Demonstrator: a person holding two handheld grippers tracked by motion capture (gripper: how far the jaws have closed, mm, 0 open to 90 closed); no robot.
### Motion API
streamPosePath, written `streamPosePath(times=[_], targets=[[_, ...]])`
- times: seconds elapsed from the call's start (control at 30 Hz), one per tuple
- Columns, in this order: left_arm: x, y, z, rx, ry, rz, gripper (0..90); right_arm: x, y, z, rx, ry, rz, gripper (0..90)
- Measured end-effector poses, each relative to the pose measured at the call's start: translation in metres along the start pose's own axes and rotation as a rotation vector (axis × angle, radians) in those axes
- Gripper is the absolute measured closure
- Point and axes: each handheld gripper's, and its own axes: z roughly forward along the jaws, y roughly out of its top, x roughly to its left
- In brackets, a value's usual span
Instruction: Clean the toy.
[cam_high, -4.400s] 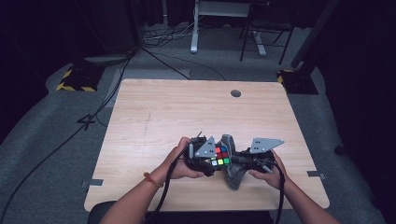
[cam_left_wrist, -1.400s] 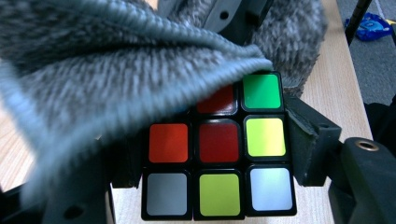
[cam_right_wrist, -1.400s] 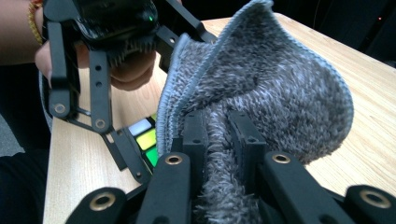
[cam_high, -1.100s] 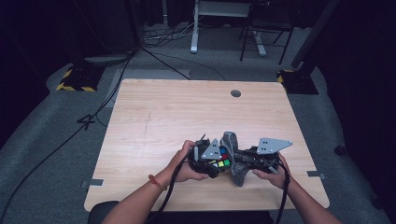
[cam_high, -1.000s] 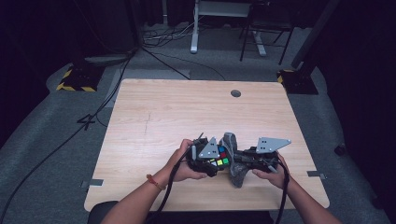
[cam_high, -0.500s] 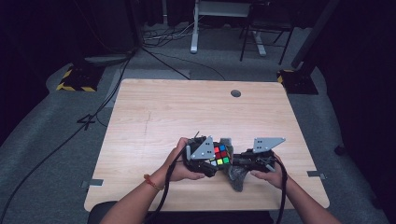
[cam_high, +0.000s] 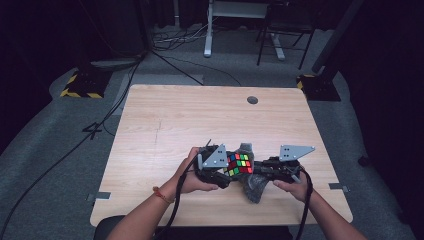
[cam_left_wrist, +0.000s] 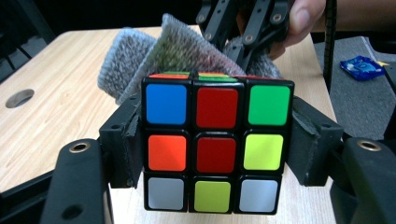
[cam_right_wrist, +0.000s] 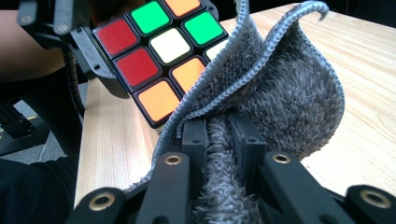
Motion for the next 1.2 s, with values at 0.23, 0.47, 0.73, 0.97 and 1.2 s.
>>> streamPosePath(times=[0.23,0.47,0.73,0.97,1.2], targets=[[-0.005,-0.004,0.014,0.061,0.024,0.02,32.3,0.001,0.0,0.001,-0.009,0.0,0.006,78.0],[-0.003,-0.001,0.011,0.052,0.027,0.018,32.9,0.004,0.003,0.0,-0.001,-0.026,-0.024,78.0],[0.002,0.003,-0.002,-0.016,0.028,0.003,33.2,0.005,-0.004,0.019,0.13,-0.016,-0.042,77.7],[0.002,-0.001,0.001,0.023,0.014,0.013,33.1,0.007,0.003,0.005,0.05,-0.027,-0.046,77.7],[-0.003,-0.001,0.007,0.032,-0.02,0.03,33.1,0.008,0.005,0.002,0.038,-0.032,-0.052,77.6]])
